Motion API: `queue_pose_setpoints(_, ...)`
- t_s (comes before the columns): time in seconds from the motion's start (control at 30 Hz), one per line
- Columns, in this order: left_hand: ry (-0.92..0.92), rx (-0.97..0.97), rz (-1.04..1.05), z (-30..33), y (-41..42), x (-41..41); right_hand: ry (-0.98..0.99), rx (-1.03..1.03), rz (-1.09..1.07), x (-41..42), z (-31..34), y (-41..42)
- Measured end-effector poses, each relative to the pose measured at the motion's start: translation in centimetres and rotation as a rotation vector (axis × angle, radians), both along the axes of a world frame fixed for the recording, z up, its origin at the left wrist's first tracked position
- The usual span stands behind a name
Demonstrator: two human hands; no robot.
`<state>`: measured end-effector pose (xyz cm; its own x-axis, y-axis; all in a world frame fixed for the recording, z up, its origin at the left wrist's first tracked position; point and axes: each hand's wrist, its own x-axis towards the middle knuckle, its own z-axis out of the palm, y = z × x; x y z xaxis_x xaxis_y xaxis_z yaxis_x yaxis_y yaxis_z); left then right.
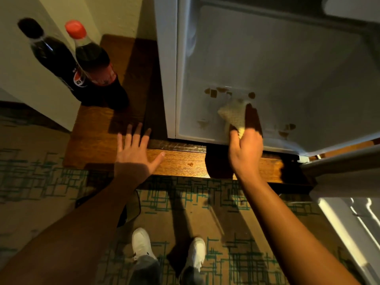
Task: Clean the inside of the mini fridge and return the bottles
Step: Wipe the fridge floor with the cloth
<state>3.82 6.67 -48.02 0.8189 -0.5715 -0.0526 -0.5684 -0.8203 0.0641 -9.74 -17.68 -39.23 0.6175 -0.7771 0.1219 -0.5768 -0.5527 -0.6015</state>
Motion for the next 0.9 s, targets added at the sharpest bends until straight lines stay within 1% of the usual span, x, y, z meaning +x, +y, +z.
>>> queue_pose_setpoints(0.07,-0.011,-0.036,0.009,0.0,0.0,-0.1,-0.04,0.108,-0.034,0.7,-1.5,0.2)
queue_pose_setpoints(0.1,-0.009,-0.042,0.009,0.0,0.0,-0.1,-0.029,0.12,-0.051,0.6,-2.3,0.2)
queue_pose_setpoints(0.23,-0.006,-0.021,0.006,-0.1,0.0,0.0,0.042,0.003,0.007,-1.2,-4.1,1.2)
queue_pose_setpoints(0.3,-0.011,-0.032,0.003,-0.2,0.1,0.0,0.003,0.011,-0.004,-2.0,-3.9,1.1)
queue_pose_setpoints(0.33,-0.018,-0.038,0.002,-0.3,0.1,0.0,-0.031,0.013,-0.061,-2.2,-3.6,0.4)
queue_pose_setpoints(0.43,-0.022,-0.043,-0.002,-0.4,0.1,0.0,-0.161,0.031,-0.364,-2.8,-1.6,-3.5)
queue_pose_setpoints(0.47,-0.02,-0.045,-0.002,-0.4,0.1,0.0,-0.209,0.042,-0.425,-3.1,-0.8,-4.9)
queue_pose_setpoints(0.5,-0.017,-0.041,-0.001,-0.4,0.0,0.0,-0.251,0.04,-0.44,-3.4,0.0,-6.2)
queue_pose_setpoints(0.53,-0.015,-0.031,-0.002,-0.4,0.0,0.0,-0.272,0.004,-0.41,-3.8,0.5,-7.3)
queue_pose_setpoints(0.57,-0.014,-0.022,-0.003,-0.4,0.0,0.1,-0.259,-0.048,-0.357,-4.0,0.7,-8.2)
queue_pose_setpoints(0.63,-0.014,-0.019,-0.003,-0.4,0.1,0.0,-0.175,-0.151,-0.255,-4.3,0.1,-9.7)
queue_pose_setpoints(0.67,-0.012,-0.022,-0.002,-0.4,0.1,0.1,-0.123,-0.171,-0.224,-4.4,-0.6,-10.3)
queue_pose_setpoints(0.77,-0.015,-0.022,-0.004,-0.3,0.1,0.0,0.058,-0.139,-0.196,-4.9,-3.2,-10.4)
queue_pose_setpoints(0.9,-0.021,-0.026,-0.003,-0.3,0.0,0.0,0.302,-0.261,-0.152,-5.1,-5.6,-8.2)
